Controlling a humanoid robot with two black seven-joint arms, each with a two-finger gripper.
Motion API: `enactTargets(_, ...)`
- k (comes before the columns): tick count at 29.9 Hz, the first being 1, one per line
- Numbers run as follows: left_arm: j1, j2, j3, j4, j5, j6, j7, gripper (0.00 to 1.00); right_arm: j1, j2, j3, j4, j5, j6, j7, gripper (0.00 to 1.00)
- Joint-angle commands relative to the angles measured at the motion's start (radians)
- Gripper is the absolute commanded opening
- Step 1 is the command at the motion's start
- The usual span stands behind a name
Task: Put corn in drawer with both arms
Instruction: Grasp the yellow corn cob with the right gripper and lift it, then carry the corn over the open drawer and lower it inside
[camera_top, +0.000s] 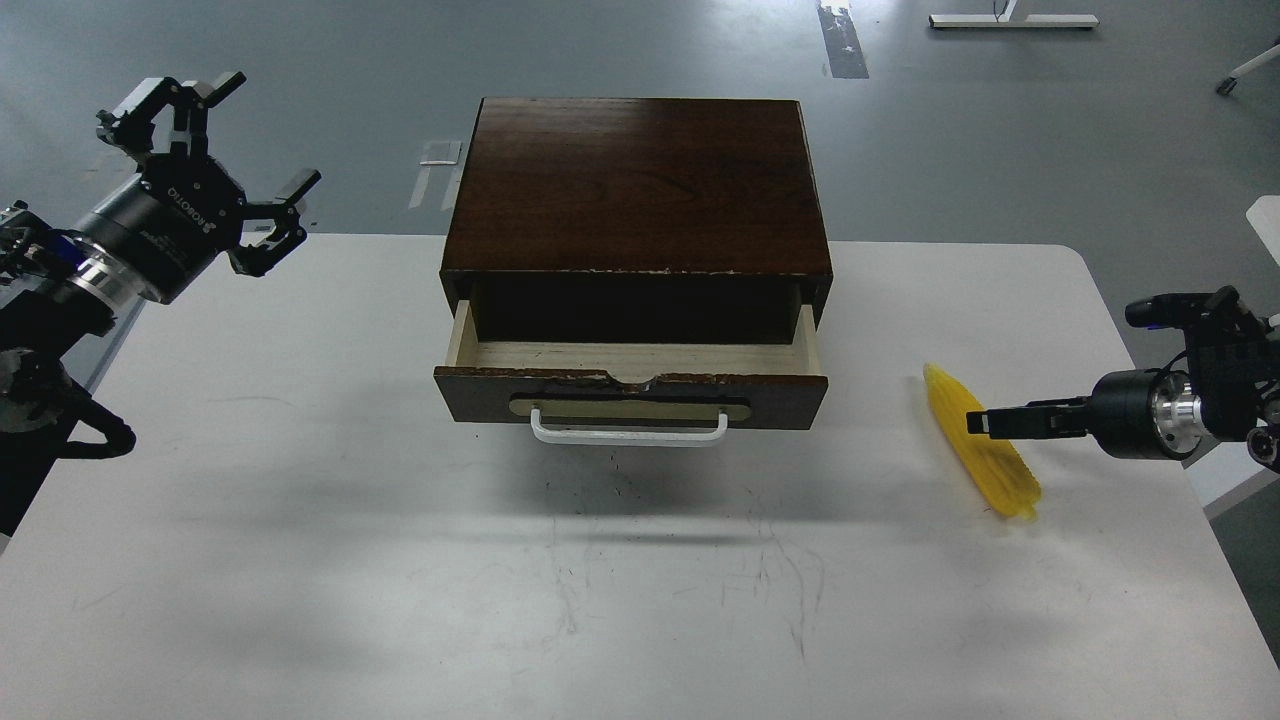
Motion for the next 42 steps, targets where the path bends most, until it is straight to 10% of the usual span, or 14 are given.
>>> enactTargets(1,0.0,0.005,-0.002,0.0,0.002,0.0,0.0,0.98,0.01,0.045,-0.054,-0.045,0.0,-0.03,0.0,0.96)
enactTargets(7,0.0,0.01,-0.002,0.0,0.002,0.0,0.0,0.98,0.011,0.077,-0.098,-0.053,0.0,-0.052,0.0,0.8)
enactTargets(12,0.003,0.01,-0.002,0.0,0.002,0.0,0.0,0.98,0.011,0.079,-0.101,-0.05,0.001,-0.05,0.0,0.16)
enactTargets(15,0.008,0.01,-0.002,0.0,0.002,0.0,0.0,0.98,0.011,0.073,-0.103,-0.047,0.001,-0.05,0.0,0.04)
enactTargets(33,0.008,0.011,-0.022,0.0,0.007,0.0,0.0,0.98,0.556,-0.021,-0.121,0.145,0.015,0.035,0.0,0.0)
enactTargets(42,0.008,0.018,-0.022,0.0,0.005,0.0,0.0,0.98,0.911,0.307,-0.33,0.223,0.0,0.057,0.0,0.01)
